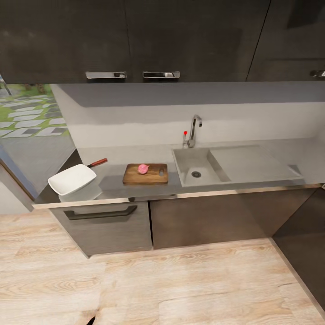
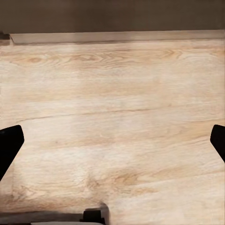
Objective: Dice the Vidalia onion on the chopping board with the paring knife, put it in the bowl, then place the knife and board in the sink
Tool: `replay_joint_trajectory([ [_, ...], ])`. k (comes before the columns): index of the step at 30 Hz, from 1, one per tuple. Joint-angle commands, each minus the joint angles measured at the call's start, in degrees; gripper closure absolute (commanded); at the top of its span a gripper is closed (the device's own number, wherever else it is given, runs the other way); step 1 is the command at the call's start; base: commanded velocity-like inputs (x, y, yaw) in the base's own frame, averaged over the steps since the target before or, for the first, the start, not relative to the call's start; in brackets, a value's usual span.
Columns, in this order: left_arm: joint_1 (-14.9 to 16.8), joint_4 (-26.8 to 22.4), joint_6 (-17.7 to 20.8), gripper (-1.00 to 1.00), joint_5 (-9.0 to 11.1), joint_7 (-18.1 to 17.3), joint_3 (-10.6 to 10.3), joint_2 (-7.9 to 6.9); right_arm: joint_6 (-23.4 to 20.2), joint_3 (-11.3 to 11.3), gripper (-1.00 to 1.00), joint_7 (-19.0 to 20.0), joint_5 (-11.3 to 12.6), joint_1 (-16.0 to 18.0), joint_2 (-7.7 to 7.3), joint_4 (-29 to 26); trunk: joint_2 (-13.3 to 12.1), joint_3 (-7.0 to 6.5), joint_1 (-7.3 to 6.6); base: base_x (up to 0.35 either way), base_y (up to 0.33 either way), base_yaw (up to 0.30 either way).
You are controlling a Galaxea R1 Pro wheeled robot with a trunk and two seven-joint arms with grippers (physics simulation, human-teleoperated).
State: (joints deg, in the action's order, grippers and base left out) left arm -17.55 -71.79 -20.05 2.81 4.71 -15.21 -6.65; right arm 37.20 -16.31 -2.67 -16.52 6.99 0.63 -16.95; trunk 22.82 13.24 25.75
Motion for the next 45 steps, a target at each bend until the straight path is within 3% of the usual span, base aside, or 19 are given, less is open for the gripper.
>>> replay_joint_trajectory([
  [1,0.0,0.8,-0.6,-1.0,0.3,0.4,0.0,-0.1,0.2,-0.3,-1.0,-0.3,-0.6,0.0,0.07,-0.1,0.1,0.09,0.03,0.0,0.0,0.0],
  [8,0.0,8.0,-2.5,-1.0,0.6,0.4,4.7,-0.02,2.0,-0.1,-1.0,-0.1,-0.6,0.0,0.94,-0.7,0.1,0.07,0.03,0.0,0.0,0.0],
  [16,0.0,10.0,-2.6,-1.0,0.8,0.5,5.6,0.83,5.6,0.0,-1.0,-0.2,-0.6,0.0,1.12,-0.5,0.1,-0.49,0.03,0.0,0.0,0.0],
  [21,0.0,13.0,-2.6,-1.0,0.8,0.5,7.5,1.43,6.4,-0.1,-1.0,-0.2,-0.6,0.0,1.06,-0.2,0.1,-0.94,0.03,0.0,0.0,0.0],
  [26,0.1,14.3,-3.4,-1.0,0.8,0.5,8.0,2.44,6.5,-0.1,-1.0,-0.2,-0.6,0.0,1.04,0.0,0.1,-1.4,0.03,0.0,0.0,0.0],
  [32,0.1,16.5,-7.0,-1.0,0.8,0.5,8.2,2.86,6.5,-0.2,-1.0,-0.4,-0.6,0.0,0.86,0.1,0.1,-1.94,0.03,0.0,0.0,0.0],
  [45,0.1,16.9,-7.4,-1.0,0.8,0.5,8.1,2.96,6.5,-0.2,-1.0,-0.4,-0.6,0.0,0.79,0.2,0.1,-3.13,0.03,0.0,0.0,0.0],
])
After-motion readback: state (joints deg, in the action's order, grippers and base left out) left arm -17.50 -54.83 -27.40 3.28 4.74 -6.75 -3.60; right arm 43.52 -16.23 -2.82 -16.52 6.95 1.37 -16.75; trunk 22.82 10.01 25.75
